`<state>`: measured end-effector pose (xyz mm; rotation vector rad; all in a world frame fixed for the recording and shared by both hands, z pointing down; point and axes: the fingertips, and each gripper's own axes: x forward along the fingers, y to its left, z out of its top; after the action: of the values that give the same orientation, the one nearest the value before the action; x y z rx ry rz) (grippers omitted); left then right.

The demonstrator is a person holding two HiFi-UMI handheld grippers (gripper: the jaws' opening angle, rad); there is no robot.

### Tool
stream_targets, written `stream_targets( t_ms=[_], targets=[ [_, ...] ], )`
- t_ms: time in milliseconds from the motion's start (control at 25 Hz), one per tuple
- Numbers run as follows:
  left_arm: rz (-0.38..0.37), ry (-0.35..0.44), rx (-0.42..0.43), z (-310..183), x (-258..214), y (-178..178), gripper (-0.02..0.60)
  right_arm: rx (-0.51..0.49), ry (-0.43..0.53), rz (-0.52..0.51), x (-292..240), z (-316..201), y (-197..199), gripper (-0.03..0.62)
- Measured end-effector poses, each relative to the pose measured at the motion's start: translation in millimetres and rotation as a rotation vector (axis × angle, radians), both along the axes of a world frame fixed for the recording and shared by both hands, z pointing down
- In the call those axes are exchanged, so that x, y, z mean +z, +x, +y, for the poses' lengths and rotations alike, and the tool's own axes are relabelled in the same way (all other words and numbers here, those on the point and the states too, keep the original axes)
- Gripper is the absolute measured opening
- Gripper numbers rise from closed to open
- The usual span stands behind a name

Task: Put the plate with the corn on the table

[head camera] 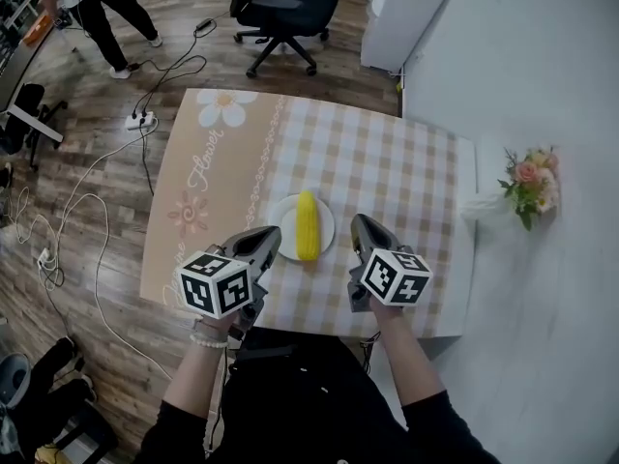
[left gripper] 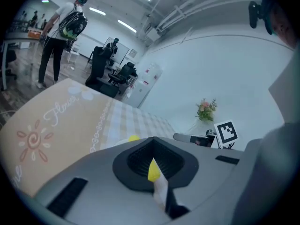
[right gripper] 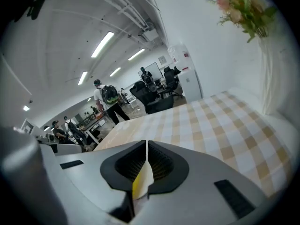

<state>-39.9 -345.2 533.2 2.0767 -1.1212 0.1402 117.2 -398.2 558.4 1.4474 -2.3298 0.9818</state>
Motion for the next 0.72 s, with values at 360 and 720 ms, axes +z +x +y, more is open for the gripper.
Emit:
stream_targets(
  t_ms=[360,720],
  targets=[
    [0.016,0.203,-0.008,7,-73,13,0.012,-0.122,0.240,0.091,-77,18,-8,0.048],
    [-0.080,0.413,0.024,19,-133,26,0.012,-0.193,0.443,0.173,-143,35,-14,0.048]
  ],
)
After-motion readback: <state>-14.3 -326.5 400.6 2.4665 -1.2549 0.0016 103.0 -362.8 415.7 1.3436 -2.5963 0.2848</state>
